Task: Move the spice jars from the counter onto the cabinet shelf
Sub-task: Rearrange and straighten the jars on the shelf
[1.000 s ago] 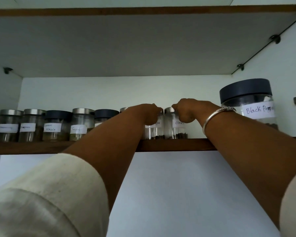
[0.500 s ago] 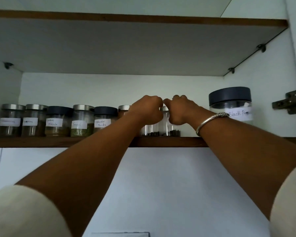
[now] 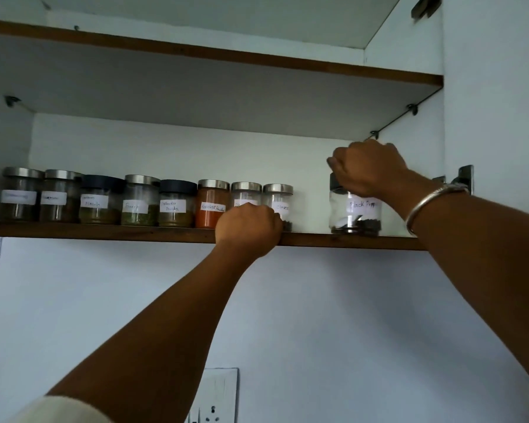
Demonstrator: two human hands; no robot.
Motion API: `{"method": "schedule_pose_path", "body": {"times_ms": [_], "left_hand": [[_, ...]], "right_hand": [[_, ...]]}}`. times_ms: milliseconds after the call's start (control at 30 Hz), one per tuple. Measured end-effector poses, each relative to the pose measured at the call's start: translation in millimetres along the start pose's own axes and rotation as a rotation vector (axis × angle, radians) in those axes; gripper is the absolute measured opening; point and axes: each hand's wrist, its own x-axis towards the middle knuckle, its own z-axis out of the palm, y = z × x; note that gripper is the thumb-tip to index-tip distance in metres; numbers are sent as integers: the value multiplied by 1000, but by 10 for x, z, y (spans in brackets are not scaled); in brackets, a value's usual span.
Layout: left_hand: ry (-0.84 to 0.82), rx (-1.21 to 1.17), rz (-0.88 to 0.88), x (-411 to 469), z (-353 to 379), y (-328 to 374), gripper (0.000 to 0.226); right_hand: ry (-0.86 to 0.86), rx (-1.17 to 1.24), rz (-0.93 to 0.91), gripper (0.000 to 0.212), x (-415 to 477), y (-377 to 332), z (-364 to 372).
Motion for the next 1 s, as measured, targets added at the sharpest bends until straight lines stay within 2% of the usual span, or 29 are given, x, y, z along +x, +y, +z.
{"method": "schedule_pose_path", "body": {"times_ms": [67, 367, 467, 567, 767, 1000], "left_hand": [[23, 67, 43, -50, -7, 30, 33], [165, 40, -34, -61, 107, 44, 37], [223, 60, -45, -46, 164, 29, 36], [307, 129, -16, -61, 179, 22, 34], [390, 85, -52, -42, 214, 17, 34], [494, 76, -33, -21, 288, 3, 37]], "right_hand": [[-19, 97, 49, 48, -127, 104, 40], [42, 328, 170, 26, -133, 57, 398], [25, 279, 141, 28, 5, 26, 556], [-67, 243, 115, 31, 168, 15, 693], [-243, 85, 60, 32, 502, -35, 922], [-373, 40, 44, 29, 813, -43, 1148]]}}
